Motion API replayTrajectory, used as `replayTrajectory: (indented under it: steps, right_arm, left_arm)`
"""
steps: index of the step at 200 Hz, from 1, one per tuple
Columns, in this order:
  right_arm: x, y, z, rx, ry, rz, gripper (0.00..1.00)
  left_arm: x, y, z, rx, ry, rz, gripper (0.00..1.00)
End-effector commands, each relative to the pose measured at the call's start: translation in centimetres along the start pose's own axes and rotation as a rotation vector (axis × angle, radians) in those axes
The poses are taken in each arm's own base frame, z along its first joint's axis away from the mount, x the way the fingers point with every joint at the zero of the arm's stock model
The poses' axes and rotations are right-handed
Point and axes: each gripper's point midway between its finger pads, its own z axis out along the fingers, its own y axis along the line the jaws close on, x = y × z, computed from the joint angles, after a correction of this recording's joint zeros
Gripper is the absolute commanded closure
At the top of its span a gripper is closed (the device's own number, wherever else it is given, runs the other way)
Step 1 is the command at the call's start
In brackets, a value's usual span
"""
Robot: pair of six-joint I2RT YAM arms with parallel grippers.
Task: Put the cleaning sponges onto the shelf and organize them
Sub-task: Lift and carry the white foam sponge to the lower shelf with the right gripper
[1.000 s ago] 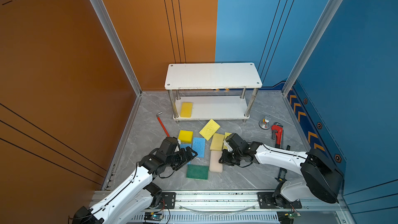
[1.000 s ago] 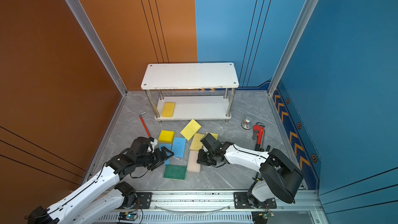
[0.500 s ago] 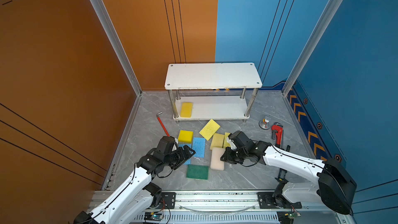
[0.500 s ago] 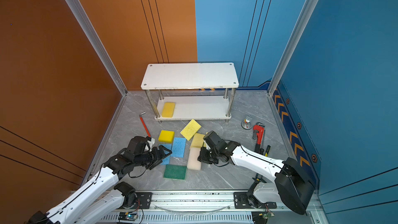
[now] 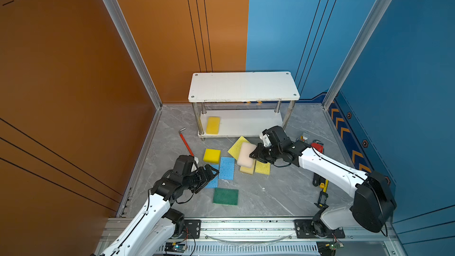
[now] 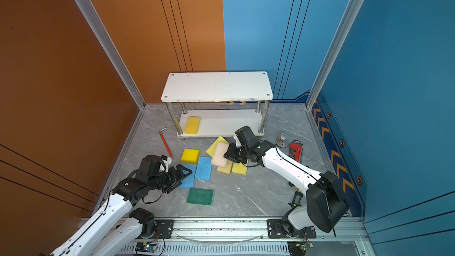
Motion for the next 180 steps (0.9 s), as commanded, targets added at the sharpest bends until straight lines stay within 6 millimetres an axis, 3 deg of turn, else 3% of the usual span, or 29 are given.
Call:
replayTrajectory:
  steps: [1, 37, 78, 180]
  right_arm:
    - [-2.3, 1.0, 1.0, -0.014, 0.007, -0.043, 0.86]
    - [-5.9, 1.5, 3.8, -0.029, 0.001, -0.051, 0.86]
    - [-8.4, 1.5, 6.8, -0.039, 0.009, -0.055, 0.87]
    - [-12.7, 2.1, 9.7, -0.052, -0.024, -0.056, 0.84]
  left_arm:
    - [0.4, -0.3, -0.6, 0.012, 0.024, 0.011, 0.12]
    - [0.5, -0.1, -1.0, 0.01, 0.018, 0.003, 0.12]
    - [0.5, -0.1, -1.2, 0.016, 0.012, -0.009, 0.11]
    - [0.8, 0.7, -2.1, -0.005, 0.011, -0.027, 0.11]
